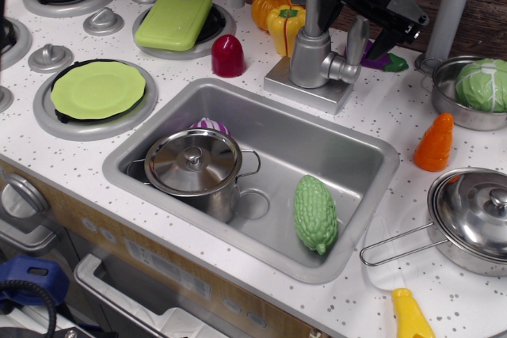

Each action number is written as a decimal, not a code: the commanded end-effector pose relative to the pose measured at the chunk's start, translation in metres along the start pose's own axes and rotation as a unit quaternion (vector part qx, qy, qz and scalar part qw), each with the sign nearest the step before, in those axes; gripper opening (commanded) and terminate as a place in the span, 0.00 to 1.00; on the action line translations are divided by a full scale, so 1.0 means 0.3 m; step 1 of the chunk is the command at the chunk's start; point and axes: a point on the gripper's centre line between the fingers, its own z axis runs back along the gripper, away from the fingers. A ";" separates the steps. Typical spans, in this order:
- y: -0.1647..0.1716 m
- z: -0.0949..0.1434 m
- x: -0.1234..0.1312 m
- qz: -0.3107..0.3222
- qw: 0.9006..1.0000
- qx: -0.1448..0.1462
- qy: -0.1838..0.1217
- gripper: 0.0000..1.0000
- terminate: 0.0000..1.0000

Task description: Turn lever vertical to front

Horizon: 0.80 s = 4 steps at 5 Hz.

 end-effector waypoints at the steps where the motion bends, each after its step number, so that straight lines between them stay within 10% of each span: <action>1: 0.015 0.049 0.066 0.014 0.999 -0.014 -0.030 1.00 0.00; 2: 0.005 0.039 0.071 0.017 0.999 -0.022 -0.028 1.00 0.00; 3: -0.007 0.036 0.077 0.022 0.999 -0.027 -0.028 0.00 0.00; 4: -0.015 0.053 0.059 0.036 0.999 -0.021 -0.021 0.00 0.00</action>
